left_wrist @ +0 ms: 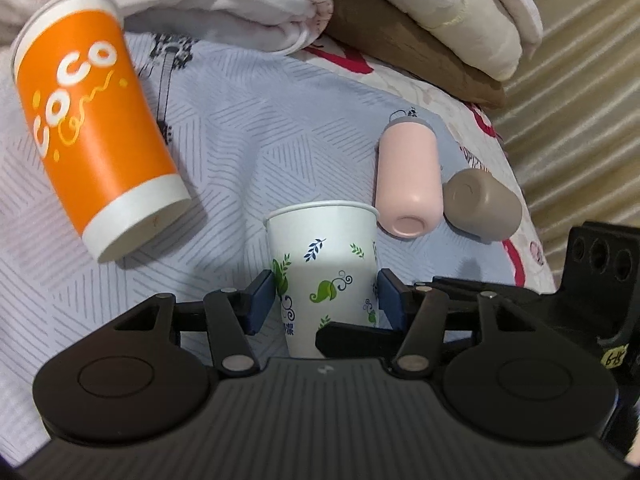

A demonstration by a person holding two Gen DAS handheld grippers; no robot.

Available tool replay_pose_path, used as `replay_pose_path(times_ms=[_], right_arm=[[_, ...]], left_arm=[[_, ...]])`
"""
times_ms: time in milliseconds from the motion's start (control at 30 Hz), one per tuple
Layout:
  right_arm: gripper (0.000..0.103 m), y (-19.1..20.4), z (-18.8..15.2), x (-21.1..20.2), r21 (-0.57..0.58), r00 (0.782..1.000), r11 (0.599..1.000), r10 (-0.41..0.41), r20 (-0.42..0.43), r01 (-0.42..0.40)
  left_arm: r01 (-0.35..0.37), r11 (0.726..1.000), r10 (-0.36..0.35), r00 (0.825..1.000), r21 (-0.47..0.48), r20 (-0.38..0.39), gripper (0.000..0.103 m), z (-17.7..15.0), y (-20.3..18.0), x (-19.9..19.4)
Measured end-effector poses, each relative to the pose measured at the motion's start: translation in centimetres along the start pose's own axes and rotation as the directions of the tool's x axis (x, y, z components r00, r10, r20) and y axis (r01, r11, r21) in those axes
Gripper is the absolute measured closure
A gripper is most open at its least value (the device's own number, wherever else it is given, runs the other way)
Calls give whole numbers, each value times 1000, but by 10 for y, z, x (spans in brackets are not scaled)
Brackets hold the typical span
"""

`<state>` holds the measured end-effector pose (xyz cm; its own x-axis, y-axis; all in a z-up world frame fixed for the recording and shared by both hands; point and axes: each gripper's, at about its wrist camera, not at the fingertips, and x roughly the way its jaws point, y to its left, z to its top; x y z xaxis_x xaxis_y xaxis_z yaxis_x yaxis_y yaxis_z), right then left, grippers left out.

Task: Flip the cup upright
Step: 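Grasp the lying white cup's rim with the right tool and lift it, then rotate the white cup upright with the right tool and set it down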

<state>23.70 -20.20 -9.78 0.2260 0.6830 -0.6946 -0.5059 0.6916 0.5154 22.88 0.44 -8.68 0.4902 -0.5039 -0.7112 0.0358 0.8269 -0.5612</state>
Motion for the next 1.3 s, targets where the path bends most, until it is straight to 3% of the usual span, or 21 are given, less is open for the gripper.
replay_pose_path(times_ms=[300, 467, 733, 1000, 1100, 1200, 1300], right_arm=[[37, 16, -2, -5, -133, 995, 987, -90, 35, 94], [37, 32, -7, -6, -258, 980, 946, -176, 94, 195], [37, 51, -35, 7, -483, 897, 761, -312, 312, 433], [37, 51, -57, 12, -513, 834, 674, -313, 454, 532], [37, 52, -62, 13, -518, 815, 646, -317, 485, 560], [37, 52, -60, 16, -503, 816, 661, -324, 478, 557], [37, 53, -55, 16, -500, 831, 678, -329, 448, 538]], left_arm=[[-44, 987, 37, 998, 157, 42, 49, -4, -23, -8], [-74, 970, 56, 995, 231, 86, 48, -9, -33, -11], [-158, 927, 101, 979, 341, 179, 48, -24, -51, -4], [-195, 870, 84, 964, 453, 253, 48, -42, -54, -2], [-194, 864, 65, 958, 465, 278, 48, -49, -51, -3], [-200, 859, 59, 953, 472, 296, 48, -54, -52, -3], [-208, 860, 67, 951, 467, 302, 46, -56, -52, -3]])
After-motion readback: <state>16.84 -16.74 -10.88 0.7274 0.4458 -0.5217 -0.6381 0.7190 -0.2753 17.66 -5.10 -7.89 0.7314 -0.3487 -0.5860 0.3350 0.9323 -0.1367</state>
